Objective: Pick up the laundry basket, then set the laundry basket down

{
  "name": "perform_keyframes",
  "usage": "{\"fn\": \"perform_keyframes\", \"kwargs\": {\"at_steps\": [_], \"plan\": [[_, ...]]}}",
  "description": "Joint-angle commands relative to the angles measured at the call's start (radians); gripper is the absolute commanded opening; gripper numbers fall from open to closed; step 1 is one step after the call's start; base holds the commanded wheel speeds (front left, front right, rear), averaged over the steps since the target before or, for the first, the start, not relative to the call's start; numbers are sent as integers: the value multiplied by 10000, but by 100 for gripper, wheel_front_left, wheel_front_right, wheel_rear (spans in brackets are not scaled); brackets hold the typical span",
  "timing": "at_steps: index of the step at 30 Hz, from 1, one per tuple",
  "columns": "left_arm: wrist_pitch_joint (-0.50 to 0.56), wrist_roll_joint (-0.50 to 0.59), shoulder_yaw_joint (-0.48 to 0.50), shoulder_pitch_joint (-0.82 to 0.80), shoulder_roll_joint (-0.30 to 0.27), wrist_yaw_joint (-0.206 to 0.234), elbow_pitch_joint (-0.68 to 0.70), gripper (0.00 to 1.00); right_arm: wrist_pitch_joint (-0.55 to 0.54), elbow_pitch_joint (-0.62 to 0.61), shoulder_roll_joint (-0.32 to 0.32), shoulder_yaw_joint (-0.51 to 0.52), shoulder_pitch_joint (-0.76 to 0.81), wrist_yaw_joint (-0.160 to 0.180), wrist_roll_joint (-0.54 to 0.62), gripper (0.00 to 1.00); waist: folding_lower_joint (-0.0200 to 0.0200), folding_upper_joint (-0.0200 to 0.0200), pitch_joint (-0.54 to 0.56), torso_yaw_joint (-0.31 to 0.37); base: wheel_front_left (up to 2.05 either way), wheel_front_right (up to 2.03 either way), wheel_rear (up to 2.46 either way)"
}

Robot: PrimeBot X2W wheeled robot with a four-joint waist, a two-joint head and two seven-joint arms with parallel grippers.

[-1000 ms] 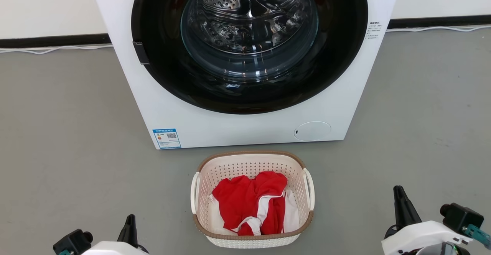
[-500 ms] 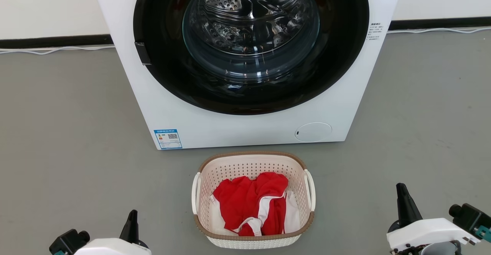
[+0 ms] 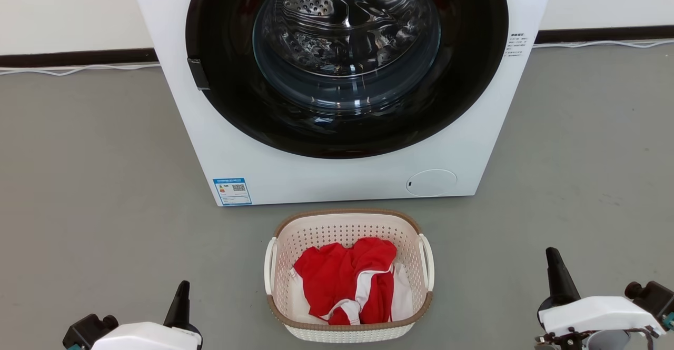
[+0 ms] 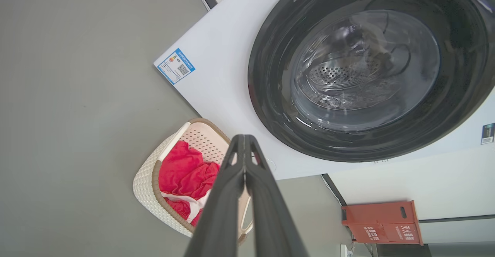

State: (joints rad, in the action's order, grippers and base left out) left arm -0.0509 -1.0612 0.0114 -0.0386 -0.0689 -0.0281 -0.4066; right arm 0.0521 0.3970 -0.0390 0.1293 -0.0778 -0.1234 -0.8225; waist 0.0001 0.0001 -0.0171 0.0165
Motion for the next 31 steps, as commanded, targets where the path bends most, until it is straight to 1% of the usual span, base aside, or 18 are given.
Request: {"fn": "perform_keyframes", "kwargs": {"at_steps": [1, 20, 21, 31], "plan": [[90, -297, 247, -494, -82, -178, 354, 0, -100, -375, -90, -99, -264, -42, -446, 0, -1, -1, 5, -6, 0, 0, 0], [664, -2207, 535, -568, 17, -491, 818, 0, -674, -798, -98, -119, -278, -54, -3182, 0, -1, -1, 55, -65, 0, 0, 0], [664, -2207, 535, -568, 17, -491, 818, 0, -674, -798, -98, -119, -278, -54, -3182, 0, -1, -1, 55, -65, 0, 0, 0], [950, -3160, 679, -606, 67, -647, 1049, 0, -961, -1010, -102, -129, -285, -59, -4548, 0, -1, -1, 80, -94, 0, 0, 0]]}}
